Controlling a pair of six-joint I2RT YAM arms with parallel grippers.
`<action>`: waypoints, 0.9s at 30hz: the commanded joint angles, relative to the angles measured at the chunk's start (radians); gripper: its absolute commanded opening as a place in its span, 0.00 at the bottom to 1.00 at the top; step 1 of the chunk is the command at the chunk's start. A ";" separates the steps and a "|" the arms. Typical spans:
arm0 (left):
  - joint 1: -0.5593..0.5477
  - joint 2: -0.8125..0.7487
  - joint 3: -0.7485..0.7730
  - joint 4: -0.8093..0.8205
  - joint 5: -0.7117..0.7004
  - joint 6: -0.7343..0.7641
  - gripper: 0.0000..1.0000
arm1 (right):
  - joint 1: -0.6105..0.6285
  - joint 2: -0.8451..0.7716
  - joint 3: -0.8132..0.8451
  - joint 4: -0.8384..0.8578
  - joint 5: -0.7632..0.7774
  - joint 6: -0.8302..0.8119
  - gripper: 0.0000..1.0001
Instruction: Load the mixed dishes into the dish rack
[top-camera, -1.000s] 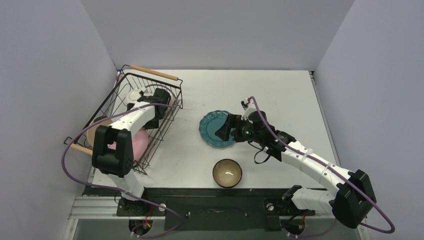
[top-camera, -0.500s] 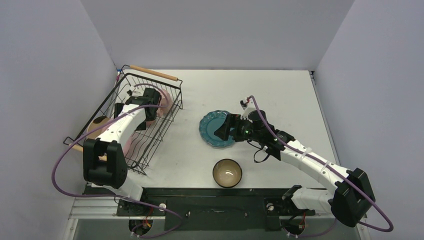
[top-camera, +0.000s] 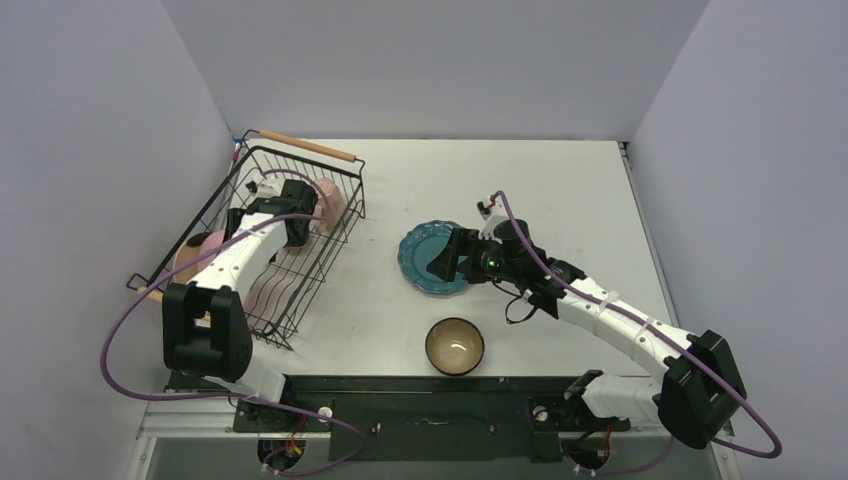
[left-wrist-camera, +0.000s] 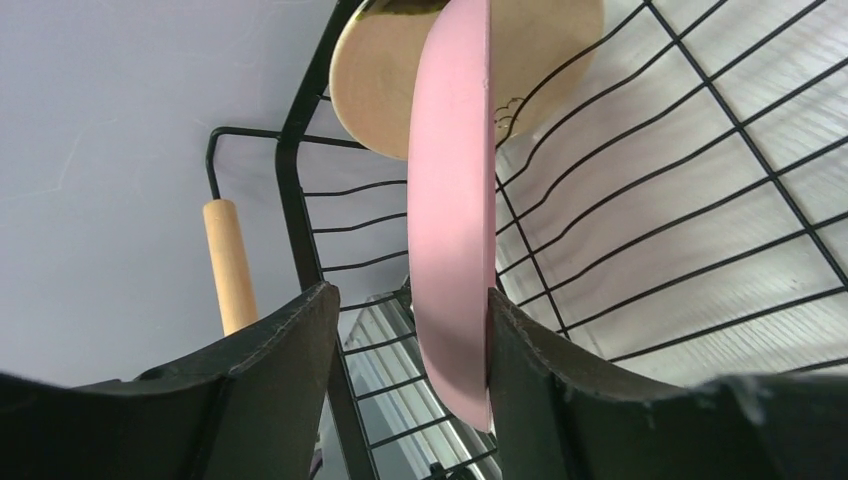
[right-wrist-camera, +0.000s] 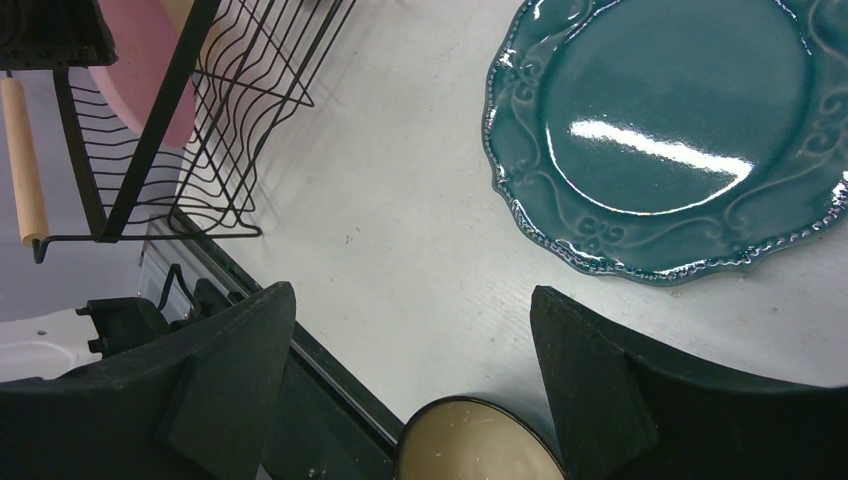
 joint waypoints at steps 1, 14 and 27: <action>0.013 -0.019 -0.010 0.034 -0.084 0.023 0.49 | -0.007 0.004 0.025 0.050 -0.014 -0.013 0.82; -0.008 -0.077 0.061 -0.089 -0.122 0.009 0.04 | -0.014 0.028 0.026 0.067 -0.044 -0.017 0.82; -0.133 -0.197 0.114 -0.063 -0.169 0.116 0.00 | -0.051 0.035 0.019 0.086 -0.093 -0.026 0.82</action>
